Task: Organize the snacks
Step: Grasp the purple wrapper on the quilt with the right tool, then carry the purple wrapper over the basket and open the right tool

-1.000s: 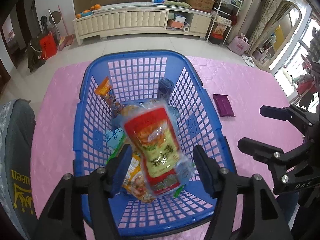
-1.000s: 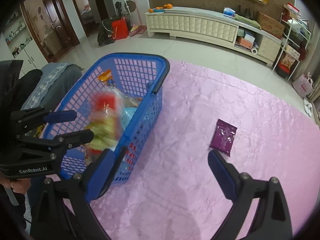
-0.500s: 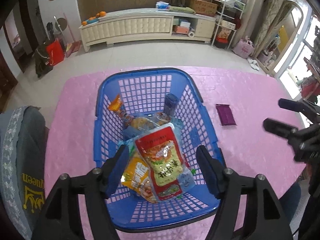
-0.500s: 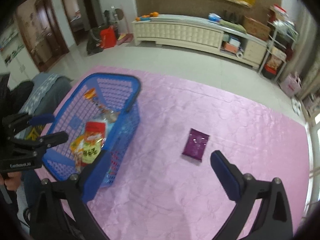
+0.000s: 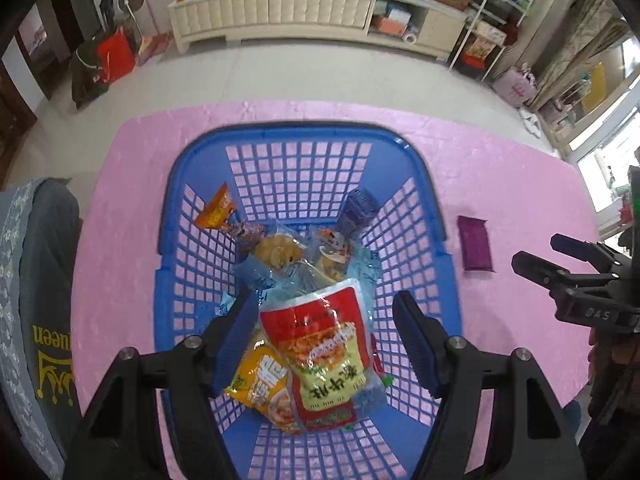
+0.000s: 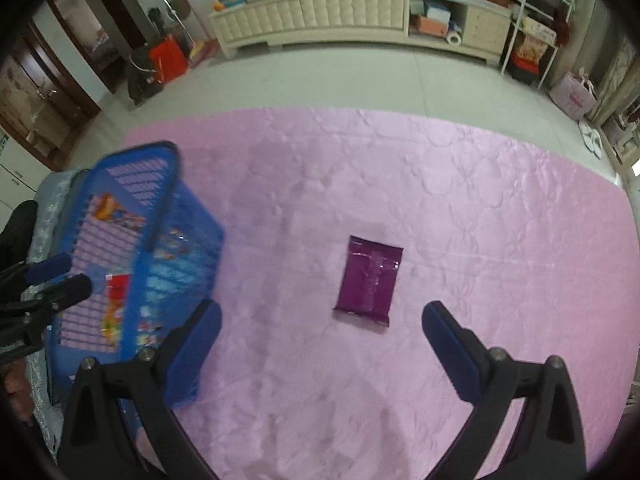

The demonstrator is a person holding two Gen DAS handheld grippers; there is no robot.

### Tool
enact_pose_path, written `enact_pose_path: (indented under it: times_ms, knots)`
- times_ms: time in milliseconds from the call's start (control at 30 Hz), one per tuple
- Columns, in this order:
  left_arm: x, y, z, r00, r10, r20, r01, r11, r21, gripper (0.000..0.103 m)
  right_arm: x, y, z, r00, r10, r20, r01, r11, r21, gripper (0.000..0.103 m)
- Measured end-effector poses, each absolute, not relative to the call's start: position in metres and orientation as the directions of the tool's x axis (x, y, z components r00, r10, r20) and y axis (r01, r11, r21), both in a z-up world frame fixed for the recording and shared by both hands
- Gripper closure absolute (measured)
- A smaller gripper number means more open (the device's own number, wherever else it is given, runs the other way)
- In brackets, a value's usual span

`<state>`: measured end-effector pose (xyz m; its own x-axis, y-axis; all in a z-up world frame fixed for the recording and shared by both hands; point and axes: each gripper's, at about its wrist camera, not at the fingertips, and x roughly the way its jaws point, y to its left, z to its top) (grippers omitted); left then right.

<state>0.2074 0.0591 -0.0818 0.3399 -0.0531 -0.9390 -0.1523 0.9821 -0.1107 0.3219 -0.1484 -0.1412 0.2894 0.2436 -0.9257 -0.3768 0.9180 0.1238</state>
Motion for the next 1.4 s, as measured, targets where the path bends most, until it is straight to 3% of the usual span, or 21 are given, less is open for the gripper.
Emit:
enact_pose_path:
  times_ms: [267,400,567,633,700,1000,1400]
  knots:
    - [0.232,0.061,-0.111,0.314,-0.034,-0.949,-0.142,0.986,-0.082,0.035,0.358,-0.155,-0.199,0.233,0.202,-0.951,-0.357,0.928,0.11,0.002]
    - [0.243,0.057,-0.123,0.307,-0.018,-0.952,-0.143,0.988,-0.064,0.035,0.369,-0.153,-0.218,0.21,0.183,-0.96,-0.356,0.929,0.099,0.012]
    - [0.247,0.053,-0.128,0.31,-0.032,-0.95,-0.13,0.989,-0.075,0.035,0.373,-0.155,-0.23,0.188,0.181,-0.965,-0.345,0.932,0.108,0.017]
    - [0.249,0.05,-0.13,0.305,-0.021,-0.952,-0.131,0.989,-0.063,0.035,0.37,-0.156,-0.231,0.209,0.165,-0.964,-0.349,0.933,0.084,0.026]
    - [0.248,0.049,-0.132,0.301,-0.027,-0.953,-0.137,0.988,-0.071,0.035,0.367,-0.154,-0.229,0.233,0.13,-0.964,-0.354,0.935,0.041,0.051]
    - [0.222,0.049,-0.122,0.32,-0.013,-0.947,-0.142,0.988,-0.061,0.035,0.338,-0.163,-0.205,0.243,0.196,-0.95,-0.38,0.92,0.092,0.052]
    - [0.165,0.047,-0.065,0.401,0.006,-0.916,-0.123,0.991,-0.048,0.035,0.273,-0.147,-0.109,0.327,0.321,-0.889,-0.475,0.869,0.139,0.052]
